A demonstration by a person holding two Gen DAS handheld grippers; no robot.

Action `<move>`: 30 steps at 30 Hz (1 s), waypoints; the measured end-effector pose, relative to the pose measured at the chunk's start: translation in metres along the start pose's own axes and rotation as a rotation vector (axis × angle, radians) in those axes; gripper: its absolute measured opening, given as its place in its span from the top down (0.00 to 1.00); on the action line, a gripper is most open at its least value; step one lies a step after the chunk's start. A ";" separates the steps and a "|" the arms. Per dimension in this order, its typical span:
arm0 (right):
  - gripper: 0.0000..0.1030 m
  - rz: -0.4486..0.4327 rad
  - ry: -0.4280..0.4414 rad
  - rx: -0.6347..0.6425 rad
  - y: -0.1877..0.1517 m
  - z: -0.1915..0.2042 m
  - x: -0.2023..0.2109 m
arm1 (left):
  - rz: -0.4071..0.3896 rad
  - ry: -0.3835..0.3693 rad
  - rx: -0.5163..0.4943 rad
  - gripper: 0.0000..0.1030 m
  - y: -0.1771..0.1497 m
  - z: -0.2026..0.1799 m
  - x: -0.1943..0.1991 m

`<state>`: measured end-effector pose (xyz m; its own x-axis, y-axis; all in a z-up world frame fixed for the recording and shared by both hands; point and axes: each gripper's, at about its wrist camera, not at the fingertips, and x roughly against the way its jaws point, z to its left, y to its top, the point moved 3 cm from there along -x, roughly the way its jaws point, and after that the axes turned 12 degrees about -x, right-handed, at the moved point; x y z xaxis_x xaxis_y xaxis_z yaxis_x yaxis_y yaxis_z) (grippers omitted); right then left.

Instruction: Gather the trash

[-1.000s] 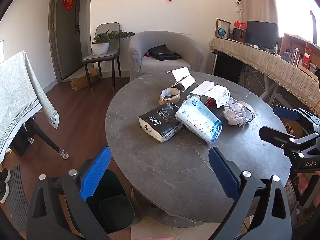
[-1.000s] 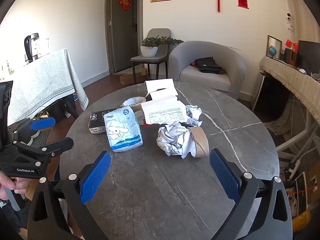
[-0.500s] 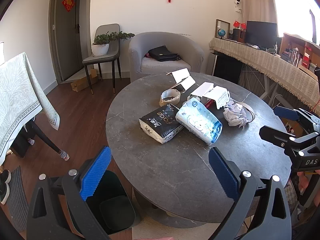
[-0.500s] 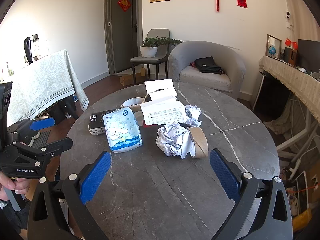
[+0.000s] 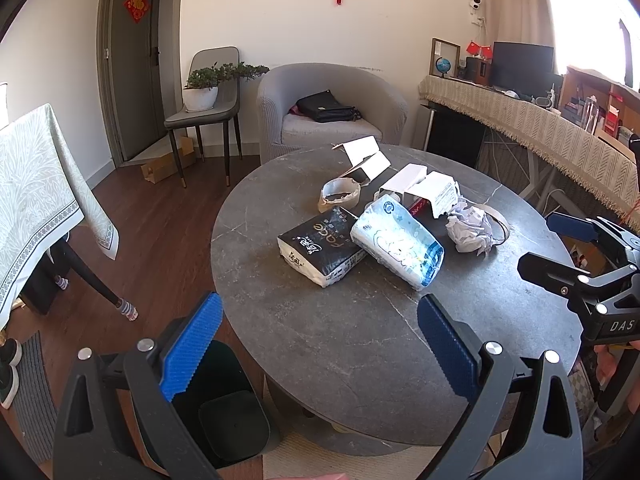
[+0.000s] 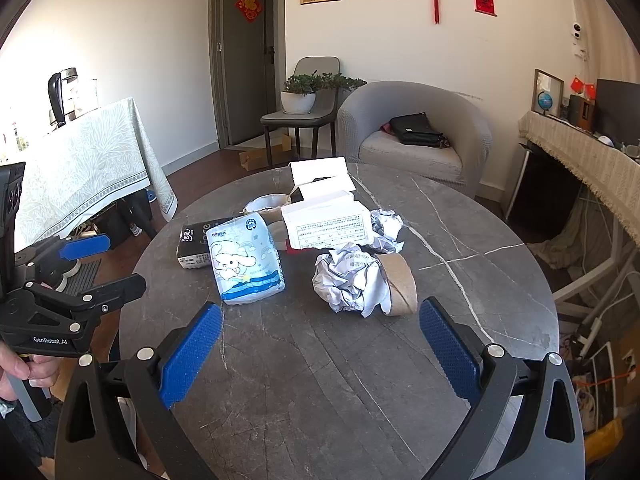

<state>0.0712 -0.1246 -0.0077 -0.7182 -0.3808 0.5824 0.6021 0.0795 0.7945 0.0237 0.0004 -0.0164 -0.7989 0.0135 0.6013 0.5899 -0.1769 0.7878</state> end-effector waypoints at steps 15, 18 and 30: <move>0.03 -0.003 -0.003 -0.003 0.001 -0.001 0.000 | -0.002 -0.002 -0.001 0.03 0.000 -0.002 0.001; 0.03 -0.003 -0.002 -0.003 0.000 -0.001 0.001 | -0.002 -0.003 -0.001 0.03 0.000 -0.001 0.000; 0.03 -0.002 -0.002 -0.006 0.000 -0.003 0.001 | -0.001 -0.007 0.000 0.03 0.001 -0.001 0.000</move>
<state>0.0716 -0.1281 -0.0072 -0.7205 -0.3788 0.5808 0.6024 0.0728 0.7948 0.0236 -0.0011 -0.0158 -0.7987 0.0202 0.6014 0.5892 -0.1766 0.7884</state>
